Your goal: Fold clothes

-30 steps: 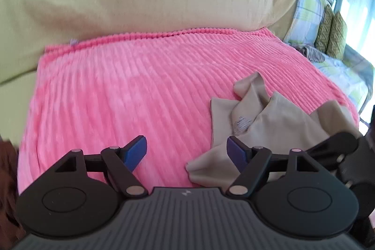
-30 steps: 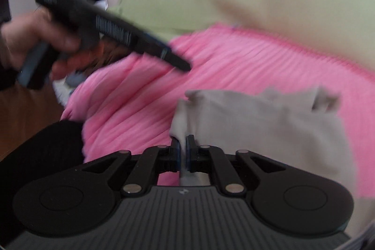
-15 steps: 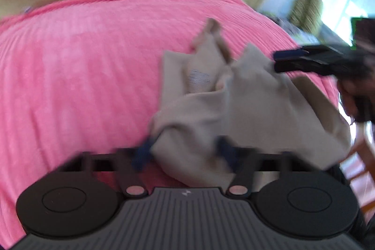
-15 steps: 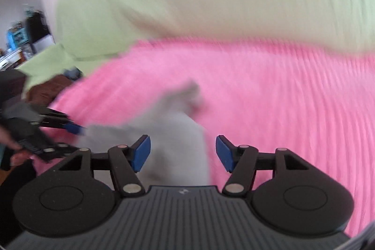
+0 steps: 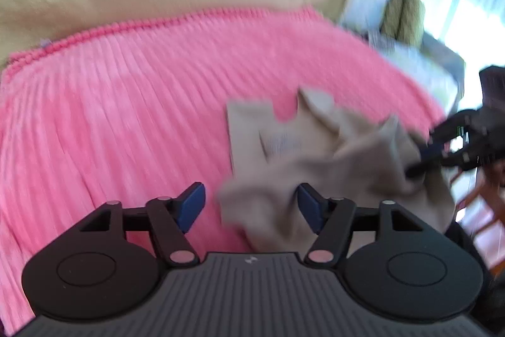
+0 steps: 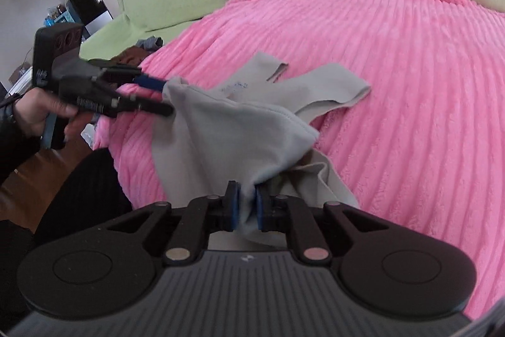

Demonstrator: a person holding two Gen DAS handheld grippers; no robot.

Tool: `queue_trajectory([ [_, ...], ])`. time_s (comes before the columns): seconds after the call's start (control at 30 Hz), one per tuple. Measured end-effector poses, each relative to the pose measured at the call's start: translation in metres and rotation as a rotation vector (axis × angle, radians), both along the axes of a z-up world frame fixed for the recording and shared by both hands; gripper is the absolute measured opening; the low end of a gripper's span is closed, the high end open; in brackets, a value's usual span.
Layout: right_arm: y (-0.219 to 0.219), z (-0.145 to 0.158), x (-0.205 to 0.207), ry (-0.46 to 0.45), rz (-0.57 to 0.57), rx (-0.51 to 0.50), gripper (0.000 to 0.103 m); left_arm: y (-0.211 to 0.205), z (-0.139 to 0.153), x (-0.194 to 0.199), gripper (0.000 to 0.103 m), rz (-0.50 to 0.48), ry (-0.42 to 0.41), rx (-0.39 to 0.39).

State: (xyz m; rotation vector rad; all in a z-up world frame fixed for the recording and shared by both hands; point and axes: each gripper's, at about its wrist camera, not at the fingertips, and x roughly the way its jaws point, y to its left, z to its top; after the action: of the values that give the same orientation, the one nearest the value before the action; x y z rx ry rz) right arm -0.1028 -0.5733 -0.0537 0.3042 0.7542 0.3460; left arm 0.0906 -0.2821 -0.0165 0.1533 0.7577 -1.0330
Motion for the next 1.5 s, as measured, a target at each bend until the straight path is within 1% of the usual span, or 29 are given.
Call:
queue_trajectory([
  [0.03,-0.009,0.007,-0.003,-0.04,-0.034,0.043,0.02,0.0,0.002,0.011,0.071,0.027,0.013,-0.037],
  [0.07,-0.014,0.012,-0.002,-0.063,-0.059,0.071,0.026,-0.004,0.003,0.019,0.071,0.046,0.018,-0.05],
  [0.1,-0.023,0.014,0.0,-0.083,-0.096,0.103,0.034,-0.008,0.003,0.027,0.071,0.066,0.024,-0.063],
  [0.17,-0.044,0.018,0.005,-0.124,-0.186,0.175,0.039,-0.023,0.001,0.039,0.071,0.055,-0.002,-0.036],
  [0.23,-0.062,0.017,0.014,-0.128,-0.241,0.206,0.039,-0.051,-0.005,0.043,0.071,-0.026,-0.078,0.042],
  [0.27,-0.069,0.015,0.021,-0.13,-0.254,0.219,0.04,-0.058,-0.007,0.045,0.071,-0.055,-0.099,0.067],
  [0.3,-0.076,0.013,0.029,-0.127,-0.252,0.223,0.04,-0.072,-0.013,0.045,0.07,-0.123,-0.148,0.12],
  [0.37,-0.082,0.009,0.043,-0.107,-0.243,0.193,0.04,-0.084,-0.019,0.045,0.07,-0.187,-0.206,0.168],
  [0.43,-0.085,0.002,0.058,-0.08,-0.223,0.169,0.04,-0.098,-0.028,0.046,0.07,-0.281,-0.27,0.208],
  [0.47,-0.085,-0.003,0.067,-0.065,-0.212,0.155,0.04,-0.101,-0.03,0.047,0.069,-0.302,-0.274,0.213],
  [0.53,-0.085,-0.013,0.084,-0.041,-0.18,0.115,0.04,-0.11,-0.039,0.058,0.068,-0.377,-0.245,0.211],
  [0.57,-0.083,-0.017,0.091,-0.032,-0.169,0.103,0.04,-0.112,-0.041,0.061,0.06,-0.397,-0.23,0.208],
  [0.6,-0.081,-0.021,0.097,-0.024,-0.157,0.091,0.04,-0.113,-0.045,0.065,0.055,-0.446,-0.19,0.186],
  [0.73,-0.081,-0.037,0.116,-0.001,-0.116,0.084,0.039,-0.112,-0.049,0.07,0.055,-0.481,-0.154,0.142],
  [0.77,-0.082,-0.04,0.118,-0.002,-0.107,0.096,0.039,-0.111,-0.05,0.071,0.051,-0.479,-0.147,0.134],
  [0.8,-0.084,-0.042,0.12,0.001,-0.104,0.119,0.039,-0.109,-0.05,0.072,0.035,-0.48,-0.125,0.116],
  [0.83,-0.087,-0.043,0.121,0.004,-0.102,0.147,0.04,-0.106,-0.049,0.072,0.025,-0.48,-0.095,0.091],
  [0.87,-0.09,-0.045,0.122,0.007,-0.101,0.175,0.041,-0.103,-0.049,0.072,0.006,-0.479,-0.064,0.065],
  [0.9,-0.093,-0.046,0.123,0.011,-0.1,0.203,0.038,-0.101,-0.048,0.071,0.0,-0.474,-0.056,0.056],
  [0.93,-0.095,-0.048,0.125,0.018,-0.101,0.23,0.029,-0.098,-0.047,0.066,0.0,-0.462,-0.061,0.047],
  [0.97,-0.096,-0.049,0.125,0.032,-0.101,0.249,0.001,-0.094,-0.045,0.06,0.0,-0.443,-0.076,0.043],
  [1.0,-0.094,-0.049,0.123,0.046,-0.096,0.245,0.002,-0.088,-0.039,0.056,0.0,-0.42,-0.091,0.03],
  [1.07,-0.086,-0.043,0.117,0.041,-0.091,0.21,0.002,-0.077,-0.028,0.049,0.0,-0.374,-0.121,0.002],
  [1.13,-0.076,-0.024,0.105,-0.002,-0.107,0.14,0.002,-0.066,-0.011,0.045,0.0,-0.316,-0.167,-0.024],
  [1.27,-0.067,0.04,0.087,-0.176,-0.17,-0.074,0.002,-0.065,0.032,0.059,0.0,-0.206,-0.287,-0.049],
  [1.33,-0.07,0.071,0.09,-0.255,-0.218,-0.199,0.002,-0.074,0.058,0.079,0.0,-0.14,-0.346,-0.076],
  [1.4,-0.079,0.096,0.105,-0.323,-0.272,-0.313,0.002,-0.088,0.072,0.1,0.0,-0.089,-0.367,-0.095],
  [1.43,-0.084,0.103,0.114,-0.347,-0.292,-0.361,0.002,-0.095,0.074,0.109,0.0,-0.068,-0.375,-0.099],
  [1.5,-0.094,0.105,0.131,-0.357,-0.314,-0.403,0.002,-0.112,0.069,0.127,0.0,-0.022,-0.37,-0.101],
])
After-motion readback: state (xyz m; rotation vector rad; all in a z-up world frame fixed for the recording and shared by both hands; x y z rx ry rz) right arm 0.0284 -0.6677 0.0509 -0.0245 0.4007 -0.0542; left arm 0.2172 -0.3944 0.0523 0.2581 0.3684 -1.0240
